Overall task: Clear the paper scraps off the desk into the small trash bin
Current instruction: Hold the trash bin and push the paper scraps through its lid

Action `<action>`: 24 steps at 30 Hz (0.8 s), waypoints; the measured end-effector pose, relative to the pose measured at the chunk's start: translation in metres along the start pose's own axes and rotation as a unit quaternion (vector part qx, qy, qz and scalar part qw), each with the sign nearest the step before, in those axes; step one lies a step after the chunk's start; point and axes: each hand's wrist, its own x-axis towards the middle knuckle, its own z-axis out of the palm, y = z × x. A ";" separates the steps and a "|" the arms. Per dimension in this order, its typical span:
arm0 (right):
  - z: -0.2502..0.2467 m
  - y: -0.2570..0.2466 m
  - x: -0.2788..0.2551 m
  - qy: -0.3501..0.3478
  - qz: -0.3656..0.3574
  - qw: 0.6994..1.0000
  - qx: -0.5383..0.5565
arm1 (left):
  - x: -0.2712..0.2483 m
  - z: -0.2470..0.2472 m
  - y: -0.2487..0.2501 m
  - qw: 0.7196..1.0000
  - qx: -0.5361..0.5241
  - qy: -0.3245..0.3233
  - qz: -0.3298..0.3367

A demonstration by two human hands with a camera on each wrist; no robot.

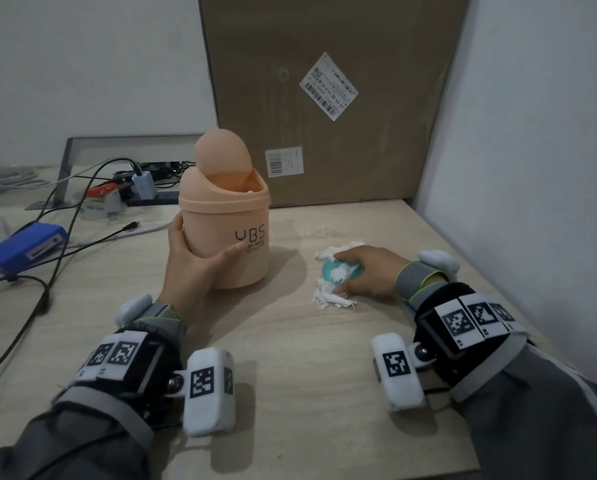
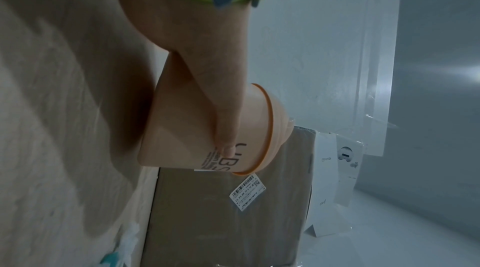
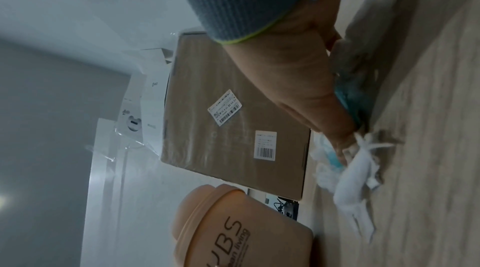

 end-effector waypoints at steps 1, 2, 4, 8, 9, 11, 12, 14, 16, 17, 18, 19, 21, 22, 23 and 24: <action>0.000 0.000 0.000 0.012 0.001 1.000 -0.001 | 0.000 0.000 0.000 1.000 0.001 -0.001 0.002; 0.000 0.000 0.000 0.023 0.001 1.000 -0.001 | 0.000 0.000 0.000 1.000 0.003 -0.003 0.002; -0.001 0.001 -0.002 0.041 -0.001 0.999 0.007 | 0.000 0.000 0.000 1.000 0.008 -0.007 0.003; 0.001 0.003 -0.002 0.073 -0.001 0.997 0.009 | -0.004 0.002 0.003 1.000 0.024 -0.016 0.011; 0.002 0.003 -0.001 0.083 0.001 0.996 0.005 | -0.005 0.002 0.003 0.999 0.027 -0.018 0.014; 0.002 0.003 -0.001 0.100 0.003 0.995 0.000 | -0.006 0.004 0.005 0.999 0.032 -0.016 0.018; 0.003 0.003 -0.001 0.109 0.000 0.994 0.001 | -0.007 0.006 0.006 0.999 0.033 -0.014 0.021; 0.004 0.006 -0.001 0.130 -0.004 0.991 0.007 | -0.008 0.007 0.007 0.999 0.033 -0.013 0.023; 0.005 0.007 -0.002 0.152 0.007 0.988 0.036 | -0.009 0.006 0.008 0.999 0.038 -0.016 0.022; 0.005 0.007 -0.002 0.157 0.010 0.986 0.046 | -0.009 0.007 0.008 0.999 0.041 -0.017 0.022; 0.005 0.006 -0.003 0.161 0.011 0.986 0.049 | -0.009 0.007 0.008 0.999 0.043 -0.018 0.022; 0.004 0.005 -0.004 0.165 0.012 0.985 0.051 | -0.010 0.008 0.009 0.999 0.044 -0.018 0.022; 0.003 0.004 -0.006 0.185 0.010 0.980 0.078 | -0.011 0.009 0.010 0.998 0.048 -0.019 0.026; 0.003 0.005 -0.007 0.201 0.008 0.975 0.098 | -0.012 0.010 0.010 0.998 0.051 -0.019 0.028; 0.003 0.006 -0.007 0.217 0.009 0.969 0.116 | -0.013 0.011 0.010 0.998 0.055 -0.019 0.029; 0.002 0.006 -0.007 0.229 0.013 0.965 0.128 | -0.013 0.013 0.010 0.998 0.059 -0.018 0.031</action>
